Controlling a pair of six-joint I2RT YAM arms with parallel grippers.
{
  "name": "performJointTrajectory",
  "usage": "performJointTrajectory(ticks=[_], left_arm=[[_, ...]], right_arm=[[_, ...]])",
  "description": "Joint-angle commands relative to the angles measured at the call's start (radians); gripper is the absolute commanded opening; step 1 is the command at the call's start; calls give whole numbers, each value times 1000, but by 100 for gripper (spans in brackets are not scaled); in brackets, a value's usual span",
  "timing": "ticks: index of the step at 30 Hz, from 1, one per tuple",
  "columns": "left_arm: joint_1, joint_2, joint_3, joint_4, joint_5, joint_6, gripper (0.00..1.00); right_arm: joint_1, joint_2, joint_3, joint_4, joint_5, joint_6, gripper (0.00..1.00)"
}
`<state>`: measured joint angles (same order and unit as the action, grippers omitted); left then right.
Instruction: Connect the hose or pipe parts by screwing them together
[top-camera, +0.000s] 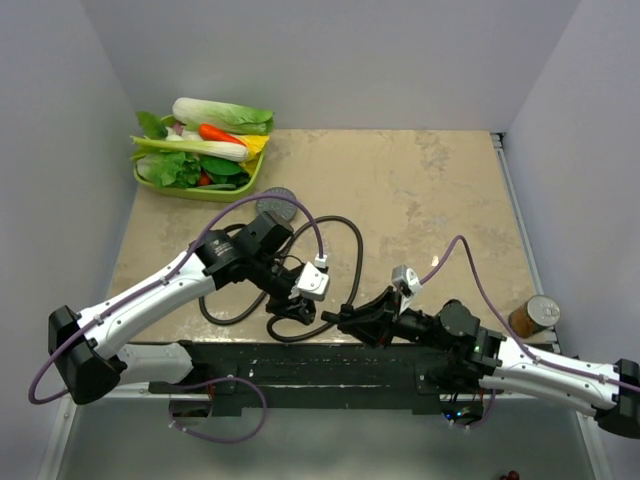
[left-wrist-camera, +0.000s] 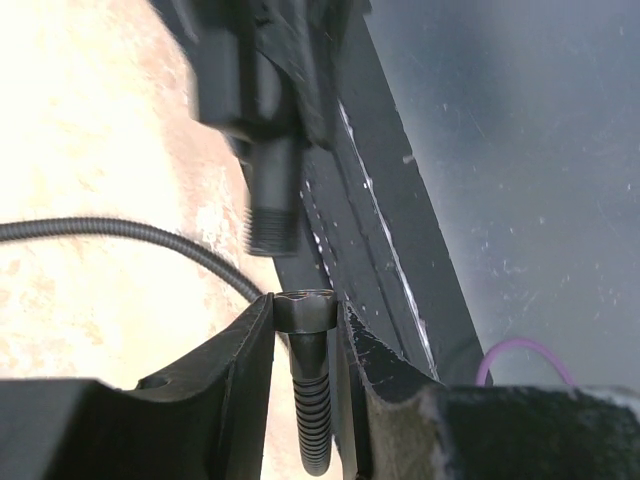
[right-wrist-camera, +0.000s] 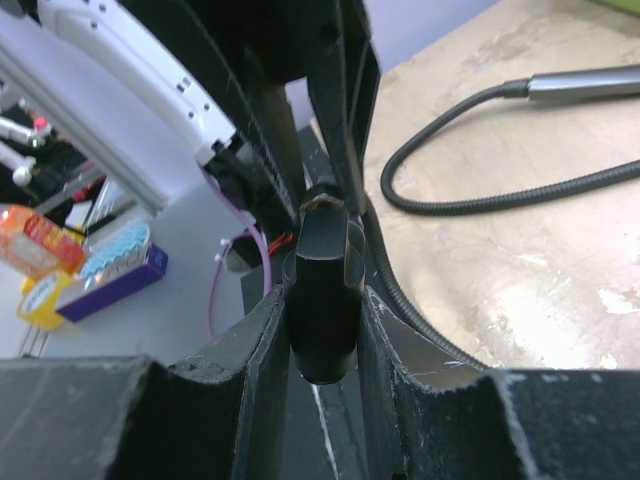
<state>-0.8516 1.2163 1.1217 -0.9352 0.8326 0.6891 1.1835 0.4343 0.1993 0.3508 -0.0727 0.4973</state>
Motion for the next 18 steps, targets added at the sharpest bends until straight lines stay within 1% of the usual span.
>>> performJointTrajectory(ticks=[1, 5, 10, 18], left_arm=[[5, -55, 44, 125, 57, -88, 0], [13, -57, 36, 163, 77, -128, 0], [19, -84, -9, 260, 131, -194, 0], [23, -101, -22, 276, 191, -204, 0]], right_arm=[[-2, 21, 101, -44, -82, -63, 0], [-1, 17, 143, -59, -102, -89, 0], [-1, -8, 169, -62, -124, -98, 0], [-2, -51, 195, -72, -137, -105, 0]])
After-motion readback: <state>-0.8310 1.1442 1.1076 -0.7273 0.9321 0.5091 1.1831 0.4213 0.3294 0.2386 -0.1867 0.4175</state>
